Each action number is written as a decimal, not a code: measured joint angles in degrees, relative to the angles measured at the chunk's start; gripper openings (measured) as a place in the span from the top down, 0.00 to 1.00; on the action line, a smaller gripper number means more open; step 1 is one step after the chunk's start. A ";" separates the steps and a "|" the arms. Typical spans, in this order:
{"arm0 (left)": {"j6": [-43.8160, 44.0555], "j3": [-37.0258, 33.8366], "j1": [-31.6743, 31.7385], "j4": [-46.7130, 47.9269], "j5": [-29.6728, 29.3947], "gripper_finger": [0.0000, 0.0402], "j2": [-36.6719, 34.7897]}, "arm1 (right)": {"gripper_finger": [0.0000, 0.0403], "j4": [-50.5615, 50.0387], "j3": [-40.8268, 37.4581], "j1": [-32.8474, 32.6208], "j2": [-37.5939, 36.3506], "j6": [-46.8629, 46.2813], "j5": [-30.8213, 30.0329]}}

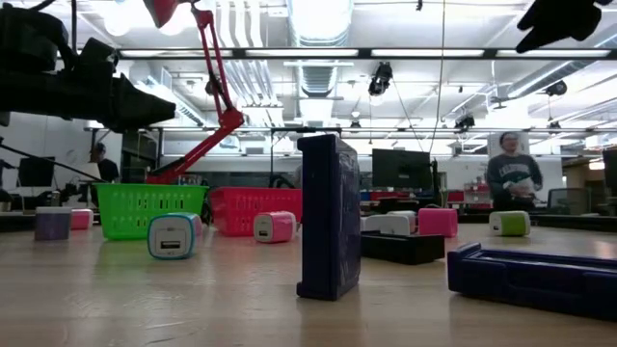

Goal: Pick & Place Office items
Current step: Put the right green charger adapter into the red bin

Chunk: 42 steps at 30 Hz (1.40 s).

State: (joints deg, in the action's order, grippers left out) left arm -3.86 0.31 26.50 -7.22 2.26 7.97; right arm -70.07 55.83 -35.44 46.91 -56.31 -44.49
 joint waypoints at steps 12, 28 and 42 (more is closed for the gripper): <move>0.00 0.00 -0.01 0.01 0.00 0.36 0.00 | 0.31 -0.04 -2.58 -0.02 6.44 2.80 13.27; 0.00 -0.01 -0.02 0.01 0.00 0.36 0.00 | 0.31 0.32 -2.71 0.00 14.06 12.76 11.44; 0.00 -0.01 -0.01 0.01 0.00 0.36 0.00 | 0.31 16.34 -2.71 -0.02 23.59 12.98 11.47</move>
State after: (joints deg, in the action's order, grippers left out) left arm -3.86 0.31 26.49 -7.21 2.26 7.97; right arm -53.73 53.12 -35.46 70.50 -43.33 -33.01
